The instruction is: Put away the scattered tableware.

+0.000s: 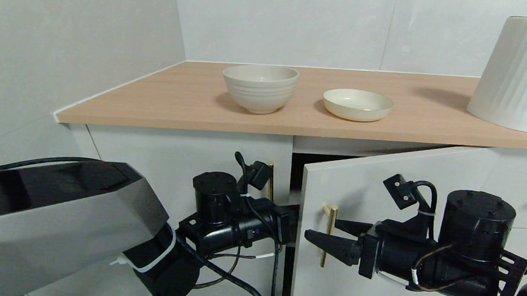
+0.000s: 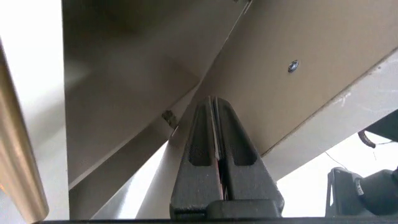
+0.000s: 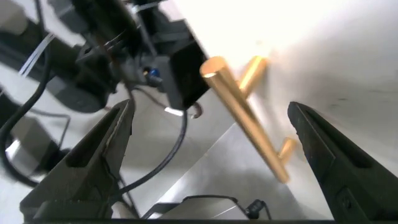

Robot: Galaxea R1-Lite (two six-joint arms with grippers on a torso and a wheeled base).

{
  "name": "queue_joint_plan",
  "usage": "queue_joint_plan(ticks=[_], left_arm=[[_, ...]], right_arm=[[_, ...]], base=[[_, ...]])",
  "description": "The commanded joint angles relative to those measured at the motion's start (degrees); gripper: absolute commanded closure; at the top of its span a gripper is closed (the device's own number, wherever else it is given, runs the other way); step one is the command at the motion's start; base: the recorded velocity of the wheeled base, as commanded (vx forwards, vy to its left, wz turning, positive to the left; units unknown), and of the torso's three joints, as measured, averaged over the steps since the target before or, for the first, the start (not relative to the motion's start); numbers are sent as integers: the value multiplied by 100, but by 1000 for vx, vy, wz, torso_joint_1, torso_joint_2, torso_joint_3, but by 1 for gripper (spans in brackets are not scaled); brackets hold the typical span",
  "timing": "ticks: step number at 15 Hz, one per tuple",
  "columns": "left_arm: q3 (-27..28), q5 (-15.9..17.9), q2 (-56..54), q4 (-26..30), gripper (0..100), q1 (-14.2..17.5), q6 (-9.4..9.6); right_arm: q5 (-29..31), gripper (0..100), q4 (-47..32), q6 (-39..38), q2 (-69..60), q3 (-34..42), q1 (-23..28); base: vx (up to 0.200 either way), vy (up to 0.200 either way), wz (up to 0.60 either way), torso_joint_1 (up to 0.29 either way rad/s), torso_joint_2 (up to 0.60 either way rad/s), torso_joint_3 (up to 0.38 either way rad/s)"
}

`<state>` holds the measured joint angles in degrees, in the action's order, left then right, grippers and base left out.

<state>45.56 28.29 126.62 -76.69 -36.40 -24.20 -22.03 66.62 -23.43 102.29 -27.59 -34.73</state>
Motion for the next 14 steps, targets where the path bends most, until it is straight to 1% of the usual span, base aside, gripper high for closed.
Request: queue_joint_plan(ticks=[1,2,4,5,7,8,10,13,14], left_arm=[[-20,36,-15,5,100,-43,-6],[-29,36,-24,5,100,-43,-6],[-29,36,-41,5,100,-43,-6],[-47,36,-41,5,100,-43,-6],[-64,36,-32,5,100,-69,-6],[-56,36,-15,5,100,-95,-6],[-12,36,-24,23,100,-122,-6],[76,36,-50,58,100,-148,-15],[217,36,-24,198,100,-148,-6]], right_arm=[[164,0,44,23,-87,25,63],[217,0,44,23,-166,140,63],[146,0,18,5,-544,641,37],[41,0,18,5,-728,966,19],[-126,0,18,5,-939,1361,-60],[-267,0,18,23,-1159,1818,-104],[-408,0,18,23,-1343,2187,-271],[-416,0,26,32,-1317,2258,-473],[-408,0,26,32,-1326,2258,-500]], base=[[0,0,0,0,0,0],[0,0,0,0,0,0],[0,0,0,0,0,0],[0,0,0,0,0,0],[0,0,0,0,0,0],[0,0,0,0,0,0],[0,0,0,0,0,0],[-200,0,0,1,5,2],[-200,0,0,2,2,-2]])
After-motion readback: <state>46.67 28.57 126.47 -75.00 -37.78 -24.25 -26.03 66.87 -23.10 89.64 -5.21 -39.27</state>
